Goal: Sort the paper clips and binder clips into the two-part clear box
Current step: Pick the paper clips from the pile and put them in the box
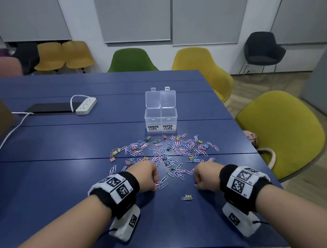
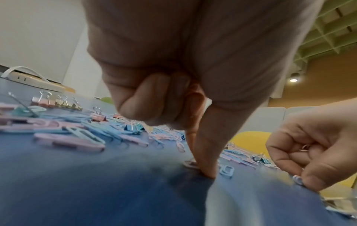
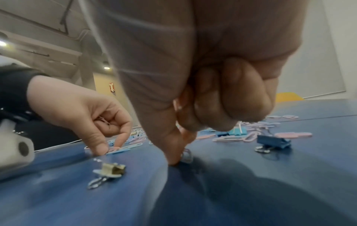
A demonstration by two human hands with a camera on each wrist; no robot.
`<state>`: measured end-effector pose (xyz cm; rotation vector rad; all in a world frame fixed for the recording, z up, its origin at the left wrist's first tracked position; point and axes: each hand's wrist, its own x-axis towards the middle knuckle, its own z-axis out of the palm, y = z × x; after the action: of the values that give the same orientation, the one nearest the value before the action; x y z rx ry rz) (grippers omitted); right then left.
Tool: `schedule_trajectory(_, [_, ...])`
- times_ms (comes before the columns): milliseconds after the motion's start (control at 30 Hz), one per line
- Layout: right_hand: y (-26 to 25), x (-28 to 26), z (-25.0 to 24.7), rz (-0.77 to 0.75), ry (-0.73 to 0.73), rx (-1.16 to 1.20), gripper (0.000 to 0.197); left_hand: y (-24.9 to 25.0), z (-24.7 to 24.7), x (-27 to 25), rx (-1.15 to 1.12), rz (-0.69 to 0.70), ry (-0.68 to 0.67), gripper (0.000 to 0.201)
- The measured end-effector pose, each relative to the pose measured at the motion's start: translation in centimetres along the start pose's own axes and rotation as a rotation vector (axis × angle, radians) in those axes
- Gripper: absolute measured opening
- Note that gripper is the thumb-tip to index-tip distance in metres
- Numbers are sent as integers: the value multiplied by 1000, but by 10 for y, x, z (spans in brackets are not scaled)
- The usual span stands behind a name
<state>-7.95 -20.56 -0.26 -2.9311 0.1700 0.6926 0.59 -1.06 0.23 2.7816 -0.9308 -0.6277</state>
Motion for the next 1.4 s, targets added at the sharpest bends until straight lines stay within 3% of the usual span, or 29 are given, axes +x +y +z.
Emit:
schedule_trajectory(133, [-6, -2, 3, 27, -29, -16, 11, 4, -2, 0, 24, -1, -36, 8])
schedule_trajectory(233, [-1, -1, 0, 40, 33, 136, 18, 4, 0, 3, 71, 13, -60, 7])
schedule_trajectory(300, [6, -2, -2, 61, 83, 387, 21, 2, 3, 6, 97, 23, -76, 9])
schedule_trajectory(467, [14, -7, 2, 80, 85, 1390, 30, 0, 10, 5, 197, 23, -68, 10])
schedule_trajectory(533, [14, -8, 2, 44, 65, 1601, 28, 0, 6, 1, 164, 11, -5, 13])
schedule_trajectory(633, [15, -7, 1, 1, 21, 1852, 18, 0, -4, -2, -288, -20, 53, 14])
schedule_trajectory(733, [9, -6, 0, 0, -42, 1988, 18, -4, -7, -4, -1159, -117, -67, 27])
schedule_trajectory(833, [0, -8, -1, 5, -60, 1815, 26, -11, -3, -5, -1764, -121, -245, 26])
schedule_trajectory(867, [-4, -8, 0, -4, -23, 1619, 30, -12, -1, -5, -1885, -117, -259, 23])
schedule_trajectory(967, [-15, -13, 2, -136, 97, 654, 29, -15, 7, -3, -2078, -116, -224, 19])
schedule_trajectory(1033, [-22, -14, 6, -200, 72, 286, 27, -16, 13, -1, -2134, -136, -191, 23])
schedule_trajectory(1200, [-21, -11, 10, -214, 79, 170, 16, -8, 17, 1, -2128, -279, -78, 10])
schedule_trajectory(1333, [-9, -3, 6, -150, 89, 240, 31, 3, 20, 2, -2042, -316, -64, 39])
schedule_trajectory(1400, [-4, 0, 5, -124, 102, 263, 33, 11, 23, 3, -2028, -312, -29, 41])
